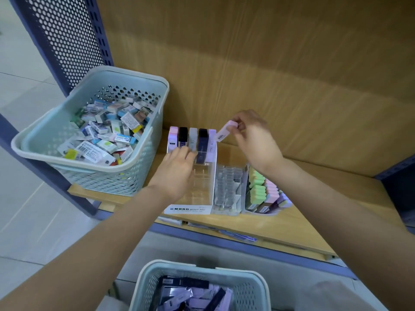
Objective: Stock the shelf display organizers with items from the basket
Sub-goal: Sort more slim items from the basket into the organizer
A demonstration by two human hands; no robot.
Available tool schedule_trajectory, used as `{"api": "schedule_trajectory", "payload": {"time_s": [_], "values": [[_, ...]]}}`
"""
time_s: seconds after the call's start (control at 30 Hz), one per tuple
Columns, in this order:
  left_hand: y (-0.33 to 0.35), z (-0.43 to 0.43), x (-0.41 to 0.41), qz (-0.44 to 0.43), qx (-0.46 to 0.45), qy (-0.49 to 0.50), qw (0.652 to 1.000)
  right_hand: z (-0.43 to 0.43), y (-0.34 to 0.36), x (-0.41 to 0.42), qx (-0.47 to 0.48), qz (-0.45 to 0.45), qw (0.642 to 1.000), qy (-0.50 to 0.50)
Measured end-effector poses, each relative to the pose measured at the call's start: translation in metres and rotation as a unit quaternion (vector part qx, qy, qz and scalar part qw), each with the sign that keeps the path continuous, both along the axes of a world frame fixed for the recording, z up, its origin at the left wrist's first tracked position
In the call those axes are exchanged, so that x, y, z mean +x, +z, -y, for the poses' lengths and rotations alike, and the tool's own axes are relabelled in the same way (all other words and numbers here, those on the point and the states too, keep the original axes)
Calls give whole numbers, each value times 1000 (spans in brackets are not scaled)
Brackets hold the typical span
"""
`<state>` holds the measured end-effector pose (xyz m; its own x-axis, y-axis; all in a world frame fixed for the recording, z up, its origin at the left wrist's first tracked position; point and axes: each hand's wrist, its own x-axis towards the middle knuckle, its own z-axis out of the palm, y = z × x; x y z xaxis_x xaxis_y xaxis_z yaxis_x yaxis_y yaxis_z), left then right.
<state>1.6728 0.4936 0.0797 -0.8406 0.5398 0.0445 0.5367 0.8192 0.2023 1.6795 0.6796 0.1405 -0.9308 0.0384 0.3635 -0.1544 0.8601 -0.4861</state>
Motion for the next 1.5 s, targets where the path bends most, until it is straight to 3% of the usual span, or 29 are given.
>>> {"api": "schedule_trajectory", "payload": {"time_s": [0.27, 0.43, 0.57, 0.7, 0.8, 0.97, 1.17, 1.33, 1.5], "values": [[-8, 0, -2, -34, -29, -1, 999, 15, -6, -26, 22, 67, 996, 56], [-9, -2, -3, -41, -29, 9, 999, 14, -23, -27, 125, 131, 981, 75], [-10, -2, -2, -49, -22, 8, 999, 16, -33, -27, 117, 94, 988, 42], [-12, -2, -2, -59, -32, 5, 998, 18, -44, -24, 240, 40, 970, 17], [-12, -2, 2, -57, -34, 3, 998, 18, -48, -14, 273, -14, 962, 22], [-10, -1, 12, -51, -40, -8, 998, 18, -56, 21, 260, -18, 964, 54], [-25, 11, 66, -111, 52, -45, 991, 13, -73, 116, 170, -73, 982, 34], [-72, 22, 129, -62, 68, -91, 992, 18, -138, 204, 174, 47, 979, 97], [-137, 39, 179, 110, 8, -81, 991, 37, -209, 244, 72, 282, 952, 90]]}}
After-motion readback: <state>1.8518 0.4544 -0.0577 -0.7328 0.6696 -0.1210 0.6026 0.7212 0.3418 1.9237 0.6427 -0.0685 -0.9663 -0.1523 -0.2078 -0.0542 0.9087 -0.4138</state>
